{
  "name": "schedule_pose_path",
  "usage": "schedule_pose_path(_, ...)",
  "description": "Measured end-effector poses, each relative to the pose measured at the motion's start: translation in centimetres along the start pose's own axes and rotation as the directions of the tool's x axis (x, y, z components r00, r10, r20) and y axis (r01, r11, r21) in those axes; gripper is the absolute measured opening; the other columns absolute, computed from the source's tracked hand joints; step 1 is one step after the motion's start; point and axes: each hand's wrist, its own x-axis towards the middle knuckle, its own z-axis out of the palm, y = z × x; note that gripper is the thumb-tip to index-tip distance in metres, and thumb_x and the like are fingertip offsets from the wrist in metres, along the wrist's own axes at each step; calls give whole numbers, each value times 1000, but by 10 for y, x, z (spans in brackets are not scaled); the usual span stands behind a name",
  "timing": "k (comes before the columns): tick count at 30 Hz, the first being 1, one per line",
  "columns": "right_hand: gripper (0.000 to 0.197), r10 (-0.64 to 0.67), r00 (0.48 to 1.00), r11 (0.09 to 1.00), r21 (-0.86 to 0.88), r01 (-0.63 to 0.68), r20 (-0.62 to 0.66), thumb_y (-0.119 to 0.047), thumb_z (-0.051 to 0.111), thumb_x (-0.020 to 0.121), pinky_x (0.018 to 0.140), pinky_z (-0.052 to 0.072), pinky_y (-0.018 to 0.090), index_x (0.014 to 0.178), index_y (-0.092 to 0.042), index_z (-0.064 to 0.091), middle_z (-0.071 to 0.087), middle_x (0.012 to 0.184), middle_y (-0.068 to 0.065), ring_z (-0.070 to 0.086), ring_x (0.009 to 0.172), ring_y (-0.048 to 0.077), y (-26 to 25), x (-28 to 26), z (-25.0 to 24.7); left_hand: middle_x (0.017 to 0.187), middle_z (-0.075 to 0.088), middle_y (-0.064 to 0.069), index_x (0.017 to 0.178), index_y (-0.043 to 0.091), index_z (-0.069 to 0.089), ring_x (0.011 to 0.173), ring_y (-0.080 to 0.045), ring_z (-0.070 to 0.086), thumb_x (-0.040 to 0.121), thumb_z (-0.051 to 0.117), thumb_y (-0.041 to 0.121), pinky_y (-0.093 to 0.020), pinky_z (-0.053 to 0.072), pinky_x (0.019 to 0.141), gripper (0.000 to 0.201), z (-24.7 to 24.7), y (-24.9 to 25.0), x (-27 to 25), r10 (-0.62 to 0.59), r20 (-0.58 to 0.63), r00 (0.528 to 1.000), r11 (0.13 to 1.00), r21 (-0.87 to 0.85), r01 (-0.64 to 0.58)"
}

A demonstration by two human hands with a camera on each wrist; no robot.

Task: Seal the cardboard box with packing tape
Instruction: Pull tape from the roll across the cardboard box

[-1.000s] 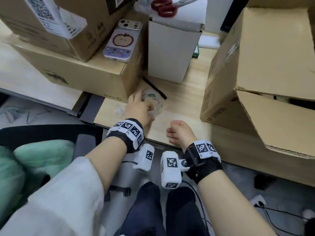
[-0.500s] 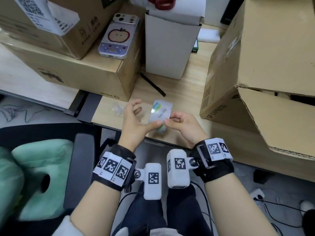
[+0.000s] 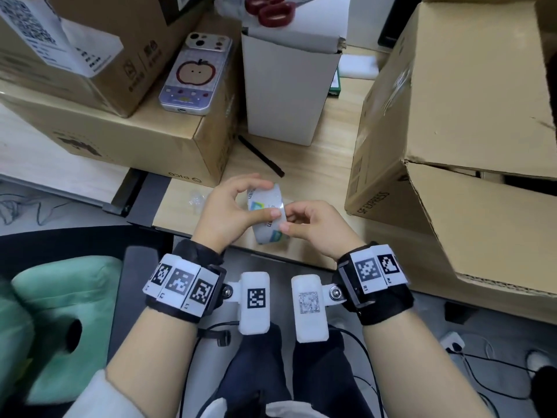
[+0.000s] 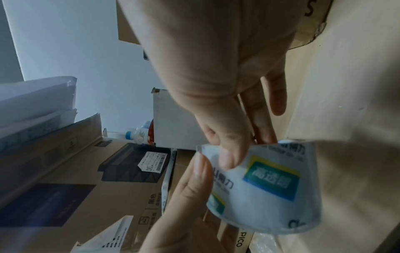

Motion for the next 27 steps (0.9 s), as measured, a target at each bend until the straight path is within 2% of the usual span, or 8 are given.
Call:
schedule_pose_path(3,13,-11,1000,999,-45,10,-12,-3,65,82,86,47,38,91,-11,68,62,85,9,54,80,18,2,2,-2,115,62,3,88,21,70,94,19,53,67,80,8,4,31,80,27,1,3,1,22,-14,1000,1000,-19,-22)
schedule_pose_path(7,21,11,1000,999,-40,-12,-12,-1,64,82,86,48,36,89,-20,66,64,87,8,56,81,17,0,1,-6,102,68,4,78,23,71,96,-1,60,71,76,7,-20,44,93,18,3,8,3,36,-51,998,999,-36,-38)
schedule_pose_path(13,15,-35,999,999,7,35,-9,-4,65,83,79,47,26,92,-15,65,62,86,8,55,75,14,-25,-18,-13,68,66,24,67,35,67,73,-1,59,71,74,5,-16,47,73,31,3,28,8,218,-48,975,974,74,-214)
schedule_pose_path(21,25,-99,922,987,-155,43,-374,-22,60,81,71,44,11,102,-36,60,63,77,-15,57,71,-9,-9,-98,-59,69,70,16,59,35,71,79,-12,65,66,75,1,-17,52,75,35,18,73,11,302,150,942,951,-120,-286)
schedule_pose_path(23,25,-139,796,964,-264,-27,-589,-3,47,77,44,35,16,95,-17,57,58,51,-7,51,43,-5,1,-140,-74,70,71,12,59,34,71,85,-16,68,63,73,7,-23,53,80,28,26,82,4,329,218,919,938,-184,-292)
schedule_pose_path(24,13,-245,631,954,-300,20,-736,2,47,72,42,27,17,76,-8,54,48,39,-5,42,33,-4,13,-161,-85,69,71,11,58,32,71,86,-14,69,63,72,5,-21,54,80,28,30,86,1,343,256,904,932,-210,-295)
schedule_pose_path(26,15,-352,142,936,-350,36,-925,-10,58,73,51,33,17,61,-5,52,50,46,-9,44,45,-8,18,-200,-109,65,70,10,57,28,71,84,-8,71,65,70,-7,-17,52,78,36,37,96,-4,379,288,880,912,-277,-302)
schedule_pose_path(27,17,-418,19,908,-417,43,-908,-20,63,78,60,39,16,69,-6,58,59,63,-13,50,61,-8,18,-214,-121,63,69,11,56,27,71,81,-6,71,65,69,-9,-17,53,78,37,40,101,-6,390,276,878,898,-324,-297)
